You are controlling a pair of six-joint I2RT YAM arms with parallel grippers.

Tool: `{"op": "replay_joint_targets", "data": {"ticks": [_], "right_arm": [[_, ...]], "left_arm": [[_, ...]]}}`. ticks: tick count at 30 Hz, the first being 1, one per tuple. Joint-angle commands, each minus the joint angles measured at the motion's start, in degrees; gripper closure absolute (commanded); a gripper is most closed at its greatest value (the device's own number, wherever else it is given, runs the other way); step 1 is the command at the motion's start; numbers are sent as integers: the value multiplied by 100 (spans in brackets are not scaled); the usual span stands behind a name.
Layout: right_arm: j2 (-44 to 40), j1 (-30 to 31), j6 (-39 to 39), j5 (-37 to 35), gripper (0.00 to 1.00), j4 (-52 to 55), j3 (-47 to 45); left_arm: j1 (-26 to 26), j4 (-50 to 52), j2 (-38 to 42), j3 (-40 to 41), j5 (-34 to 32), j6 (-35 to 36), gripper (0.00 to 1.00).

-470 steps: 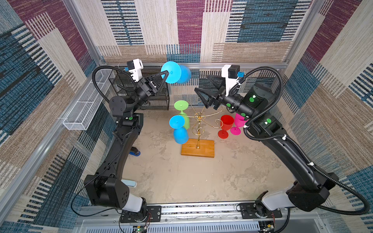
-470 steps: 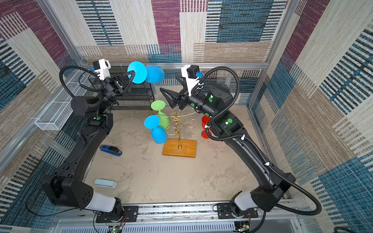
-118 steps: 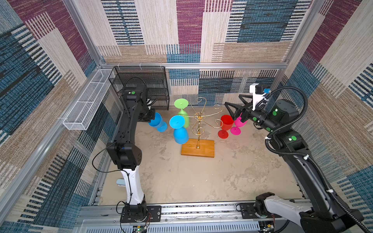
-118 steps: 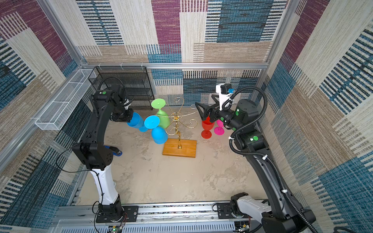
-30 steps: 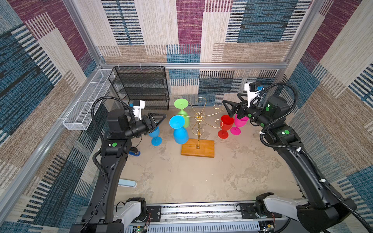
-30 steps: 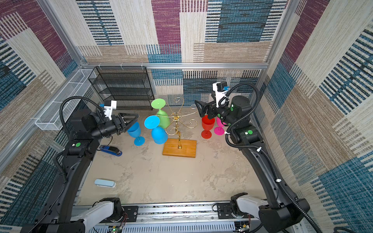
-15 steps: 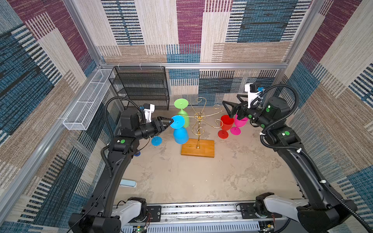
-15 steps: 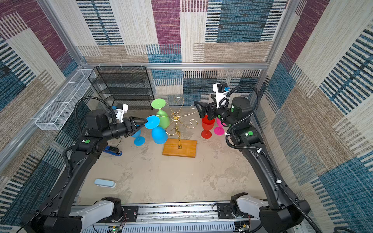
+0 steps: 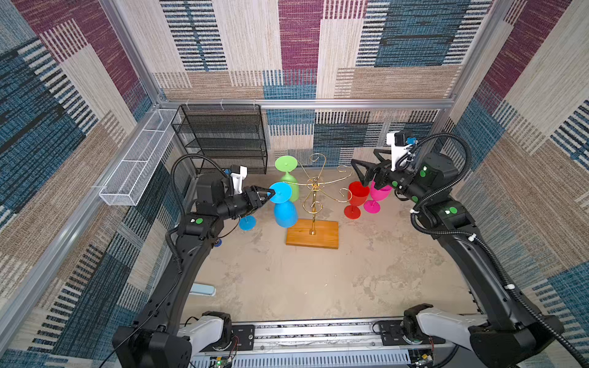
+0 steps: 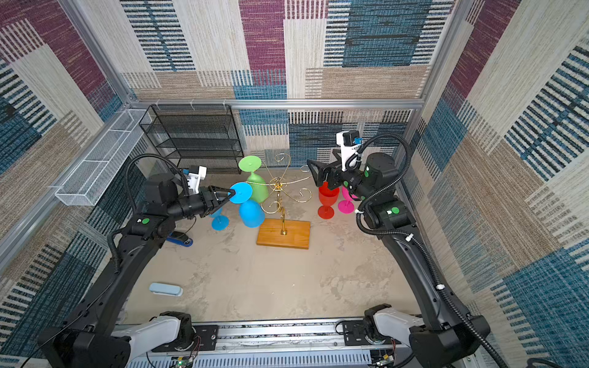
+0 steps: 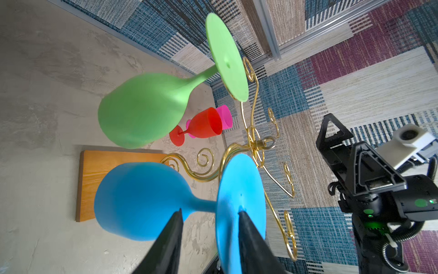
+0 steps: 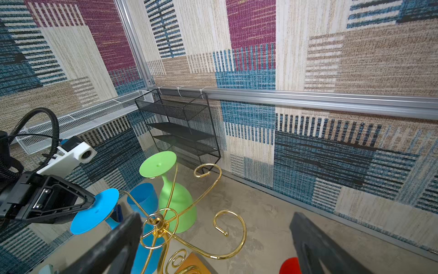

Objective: Take the wine glass off the wine glass rack
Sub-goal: Pick up the wine glass from the wine glass rack.

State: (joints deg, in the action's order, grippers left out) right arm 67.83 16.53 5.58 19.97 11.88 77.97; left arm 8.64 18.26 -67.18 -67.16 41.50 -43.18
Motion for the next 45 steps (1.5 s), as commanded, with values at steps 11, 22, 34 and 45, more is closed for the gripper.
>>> {"op": "replay_joint_targets", "data": {"ticks": [11, 22, 34, 45], "right_arm": [[-6, -1, 48, 4, 0, -180, -29], [-9, -6, 48, 1, 0, -204, -63], [-50, -1, 47, 0, 0, -213, -107], [-75, -1, 57, 37, 0, -221, -116]], "left_arm": [[6, -738, 89, 218, 78, -446, 82], [6, -821, 214, 168, 78, -600, 92], [5, -1297, 232, 229, 239, -1111, 100], [-3, -1370, 280, 83, 184, -1290, 100]]}}
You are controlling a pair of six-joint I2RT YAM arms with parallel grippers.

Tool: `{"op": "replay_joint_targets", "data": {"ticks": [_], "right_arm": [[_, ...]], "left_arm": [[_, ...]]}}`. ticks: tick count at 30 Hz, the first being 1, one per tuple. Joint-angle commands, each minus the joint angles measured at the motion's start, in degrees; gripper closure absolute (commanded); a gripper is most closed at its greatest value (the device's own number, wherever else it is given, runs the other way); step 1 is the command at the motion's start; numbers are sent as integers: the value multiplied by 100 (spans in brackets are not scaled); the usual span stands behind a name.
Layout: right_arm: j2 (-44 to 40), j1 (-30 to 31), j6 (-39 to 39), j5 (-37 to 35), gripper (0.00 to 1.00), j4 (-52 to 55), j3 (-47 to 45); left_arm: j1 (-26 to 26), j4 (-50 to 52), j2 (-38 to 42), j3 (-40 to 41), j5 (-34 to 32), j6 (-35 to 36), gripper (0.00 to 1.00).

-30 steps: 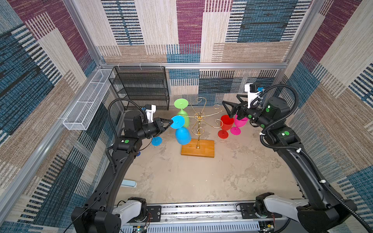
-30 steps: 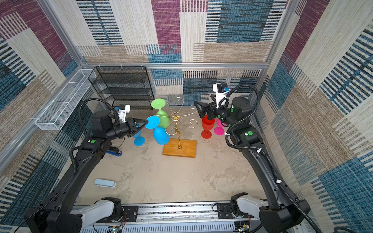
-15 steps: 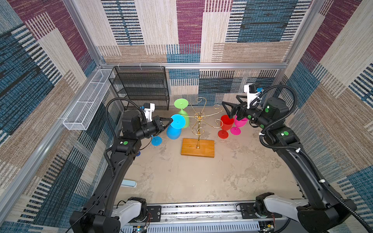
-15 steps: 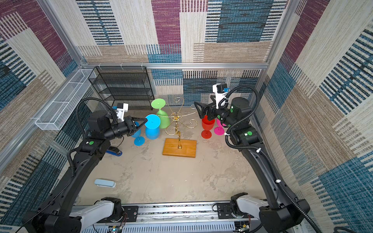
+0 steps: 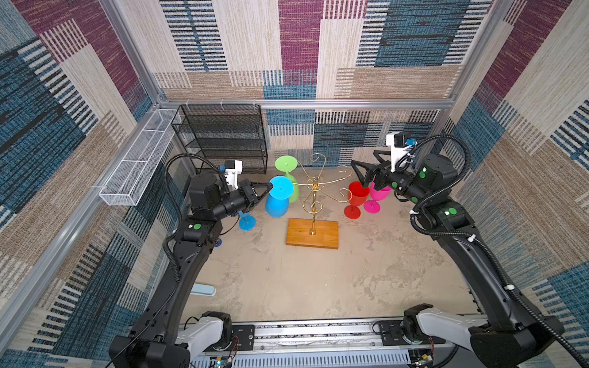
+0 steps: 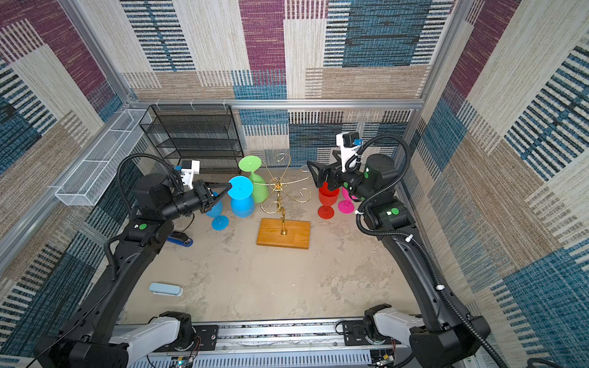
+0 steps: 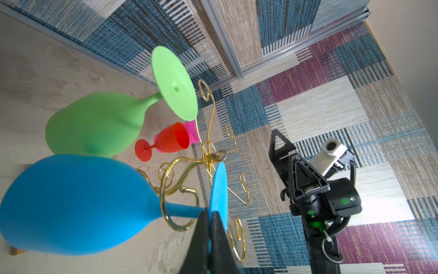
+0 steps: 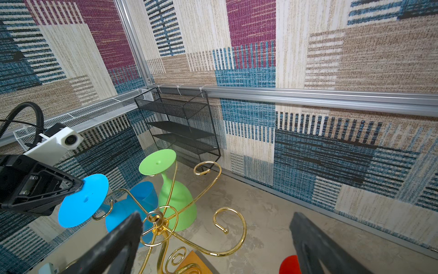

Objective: Take the wine glass off the wine glass rack
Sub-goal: Pick up the wine glass from the wine glass rack.

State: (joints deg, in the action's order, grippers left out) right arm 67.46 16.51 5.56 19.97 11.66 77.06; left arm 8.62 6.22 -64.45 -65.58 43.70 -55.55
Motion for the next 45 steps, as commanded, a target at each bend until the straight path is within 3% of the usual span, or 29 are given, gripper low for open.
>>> {"op": "replay_joint_targets", "data": {"ticks": [1, 12, 34, 45], "right_arm": [[-40, -4, 62, 38, 1, -204, -32], [-105, -3, 60, 25, 0, -191, -60], [-138, 1, 85, -36, 0, -183, -128], [-206, -3, 85, -57, 0, -157, -165]], "left_arm": [[-1, -178, -2, -86, -54, -60, 100], [24, -698, -326, -153, -35, -345, 100], [333, 111, -352, -447, 483, 404, 100], [351, -146, -435, -366, 547, 295, 100]]}}
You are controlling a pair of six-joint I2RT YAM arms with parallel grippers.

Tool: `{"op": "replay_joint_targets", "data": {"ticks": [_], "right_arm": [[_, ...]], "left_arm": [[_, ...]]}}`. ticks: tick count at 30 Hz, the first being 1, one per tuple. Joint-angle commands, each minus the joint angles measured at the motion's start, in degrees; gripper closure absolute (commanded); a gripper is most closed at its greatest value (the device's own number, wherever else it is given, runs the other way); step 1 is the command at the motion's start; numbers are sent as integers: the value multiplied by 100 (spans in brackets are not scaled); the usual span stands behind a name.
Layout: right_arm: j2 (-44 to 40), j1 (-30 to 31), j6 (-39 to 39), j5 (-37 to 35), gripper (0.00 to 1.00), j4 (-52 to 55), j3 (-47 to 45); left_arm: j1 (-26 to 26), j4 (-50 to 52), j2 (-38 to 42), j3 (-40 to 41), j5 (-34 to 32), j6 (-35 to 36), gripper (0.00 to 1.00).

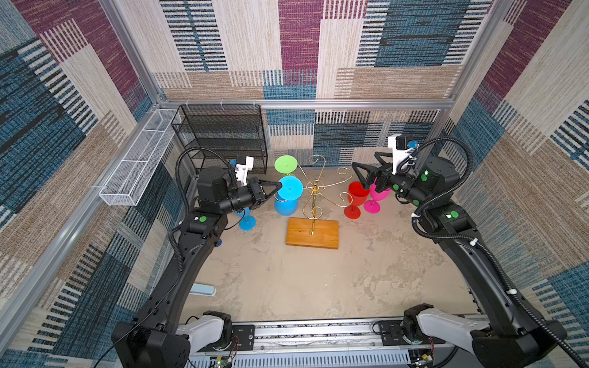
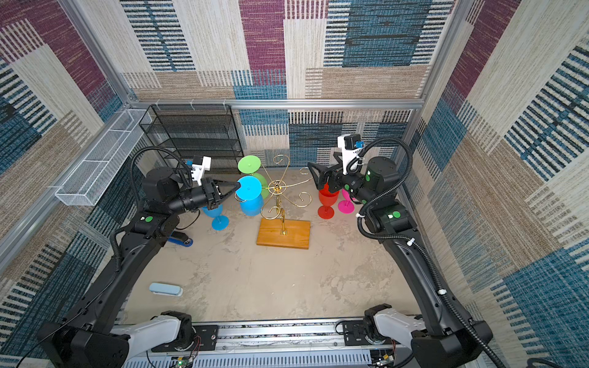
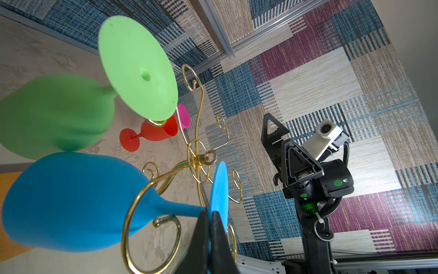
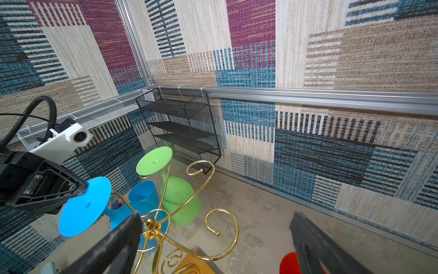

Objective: Take the wine glass off the wine glass rack
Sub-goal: Pick up the wine glass from the wine glass rack.

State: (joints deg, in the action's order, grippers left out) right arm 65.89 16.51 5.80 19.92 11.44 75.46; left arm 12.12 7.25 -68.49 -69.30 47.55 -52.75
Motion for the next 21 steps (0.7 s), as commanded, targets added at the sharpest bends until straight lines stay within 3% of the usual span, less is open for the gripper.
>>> {"op": "replay_joint_targets", "data": {"ticks": [1, 8, 21], "right_arm": [[-56, 1, 61, -66, 0, -126, -14], [-109, 1, 36, -128, 0, -92, -41], [-74, 1, 10, -124, 0, -89, -27]], "left_arm": [[1, -308, -62, -1, 173, -19, 100], [89, -312, -260, -129, 316, 54, 100], [87, 1193, -31, -404, 707, 1109, 100]]}}
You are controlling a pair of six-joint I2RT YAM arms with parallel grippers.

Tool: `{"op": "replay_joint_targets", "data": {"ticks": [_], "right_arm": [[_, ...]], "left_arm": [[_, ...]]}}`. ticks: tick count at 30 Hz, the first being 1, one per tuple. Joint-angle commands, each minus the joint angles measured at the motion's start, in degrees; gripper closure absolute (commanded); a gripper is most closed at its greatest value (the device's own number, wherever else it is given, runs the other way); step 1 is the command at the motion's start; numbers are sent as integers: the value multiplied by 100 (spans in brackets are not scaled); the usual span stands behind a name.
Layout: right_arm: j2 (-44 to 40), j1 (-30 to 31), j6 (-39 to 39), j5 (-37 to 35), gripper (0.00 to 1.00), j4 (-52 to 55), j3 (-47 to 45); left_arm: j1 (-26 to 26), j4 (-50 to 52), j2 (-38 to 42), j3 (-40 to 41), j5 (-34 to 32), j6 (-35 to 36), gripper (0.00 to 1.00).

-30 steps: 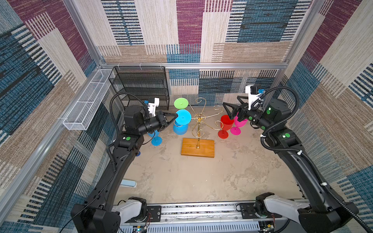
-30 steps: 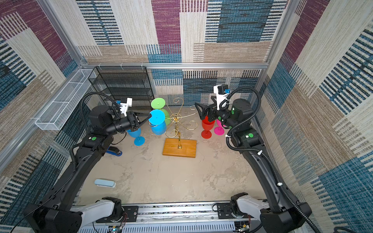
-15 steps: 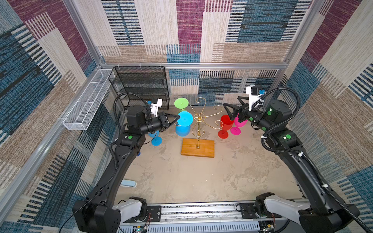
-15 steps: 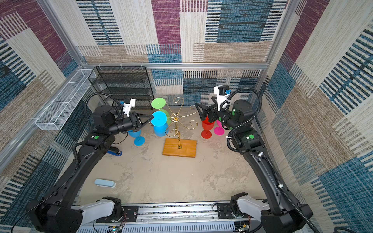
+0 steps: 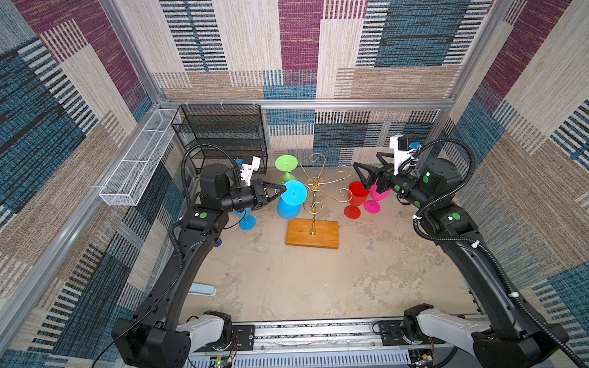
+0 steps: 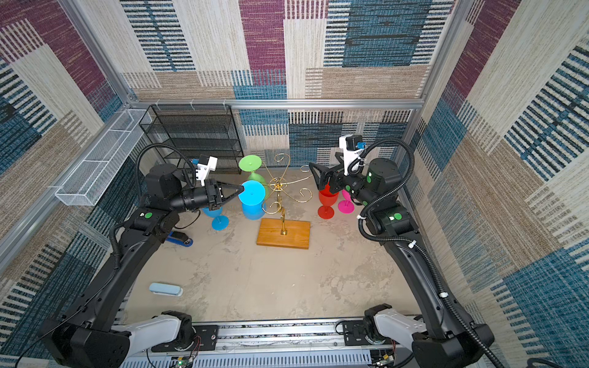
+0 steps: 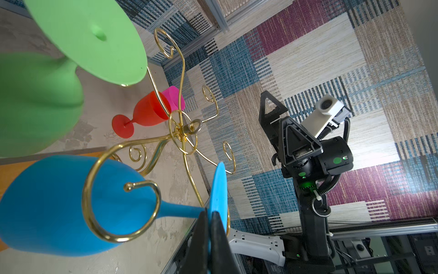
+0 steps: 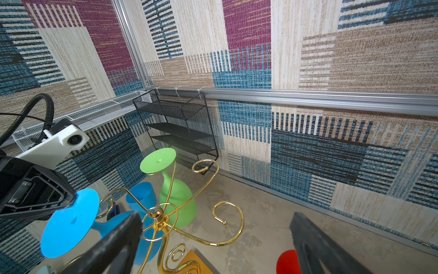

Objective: Take the wine glass off the wine glass rack
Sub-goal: Pick up the wine glass from the wine glass rack.

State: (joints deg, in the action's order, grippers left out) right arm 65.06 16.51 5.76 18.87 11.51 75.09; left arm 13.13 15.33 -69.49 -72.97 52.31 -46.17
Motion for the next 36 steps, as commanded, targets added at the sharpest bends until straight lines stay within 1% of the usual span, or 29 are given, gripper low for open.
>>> {"op": "replay_joint_targets", "data": {"ticks": [1, 3, 7, 14, 20, 24, 27, 30, 33, 36], "right_arm": [[14, 0, 13, -16, 0, -80, 19], [18, -3, -1, -33, 0, -61, 36], [-6, -6, -52, -93, 0, 5, 86], [-2, 1, -110, -103, 0, 53, 189], [32, 1, -154, -122, 0, 38, 285], [68, -2, -161, -47, 0, -11, 329], [118, 1, -178, -25, 0, -33, 353], [154, 1, -232, -35, 0, -90, 406], [204, -4, -292, -1, 0, -150, 470], [261, 1, -325, 144, 0, -291, 510]], "left_arm": [[-12, 427, 81, -26, 277, 485, 100], [-11, 494, 117, -14, 413, 523, 100], [-44, 885, 237, -67, 448, 772, 100], [-396, 1257, 629, -46, 961, 867, 100], [-1081, 2401, 1003, -188, 1437, 1450, 100], [-1752, 3198, 1220, -462, 1645, 1929, 100], [-2017, 3380, 1280, -722, 1569, 2037, 100], [-2270, 3115, 1288, -899, 1593, 1819, 100], [-2602, 2542, 1300, -1125, 1649, 1398, 100], [-3052, 905, 1396, -1020, 1923, 170, 100]]}}
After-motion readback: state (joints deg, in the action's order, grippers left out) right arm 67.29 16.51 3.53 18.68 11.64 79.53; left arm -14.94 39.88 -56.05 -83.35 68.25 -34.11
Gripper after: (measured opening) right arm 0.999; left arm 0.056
